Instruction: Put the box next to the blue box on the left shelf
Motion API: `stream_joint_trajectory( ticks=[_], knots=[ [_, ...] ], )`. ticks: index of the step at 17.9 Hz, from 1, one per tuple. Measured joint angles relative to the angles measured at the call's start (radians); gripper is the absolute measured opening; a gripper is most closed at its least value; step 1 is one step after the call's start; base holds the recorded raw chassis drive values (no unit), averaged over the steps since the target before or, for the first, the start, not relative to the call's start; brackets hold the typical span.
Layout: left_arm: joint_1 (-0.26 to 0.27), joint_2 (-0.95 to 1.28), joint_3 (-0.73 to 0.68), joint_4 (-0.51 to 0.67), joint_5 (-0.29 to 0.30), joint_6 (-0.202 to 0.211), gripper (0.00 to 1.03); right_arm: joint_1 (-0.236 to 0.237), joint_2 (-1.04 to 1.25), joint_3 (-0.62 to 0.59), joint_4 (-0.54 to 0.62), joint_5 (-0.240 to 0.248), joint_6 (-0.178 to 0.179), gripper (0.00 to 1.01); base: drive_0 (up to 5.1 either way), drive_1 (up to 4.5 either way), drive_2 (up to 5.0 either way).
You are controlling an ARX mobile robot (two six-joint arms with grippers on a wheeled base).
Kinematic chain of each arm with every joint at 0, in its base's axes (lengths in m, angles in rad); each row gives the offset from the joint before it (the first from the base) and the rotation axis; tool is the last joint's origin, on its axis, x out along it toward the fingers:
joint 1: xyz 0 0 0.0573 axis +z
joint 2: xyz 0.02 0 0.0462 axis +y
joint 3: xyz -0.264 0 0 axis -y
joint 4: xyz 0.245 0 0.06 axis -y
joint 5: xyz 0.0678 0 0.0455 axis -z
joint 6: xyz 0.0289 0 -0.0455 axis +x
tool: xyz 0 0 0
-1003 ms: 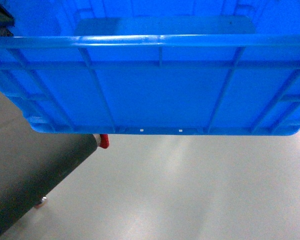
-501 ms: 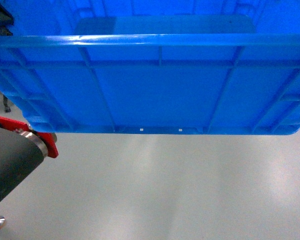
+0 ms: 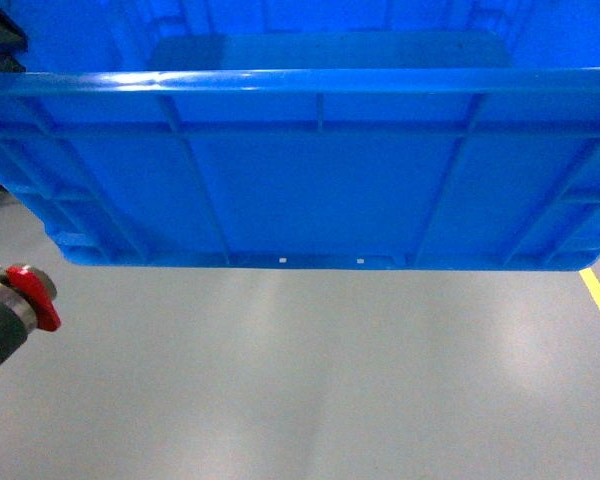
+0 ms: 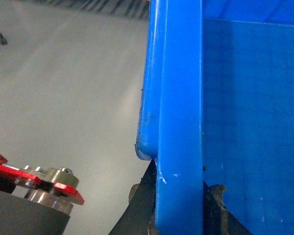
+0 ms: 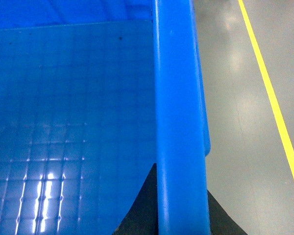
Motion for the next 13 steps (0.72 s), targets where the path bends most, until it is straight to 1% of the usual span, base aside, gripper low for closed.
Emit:
stream_joint_trajectory(
  ticks=[13],
  knots=[
    [0.000, 0.000, 0.000, 0.000, 0.000, 0.000, 0.08, 0.000, 0.000, 0.000, 0.000, 0.000, 0.000, 0.07, -1.3, -1.28, -1.3]
  ],
)
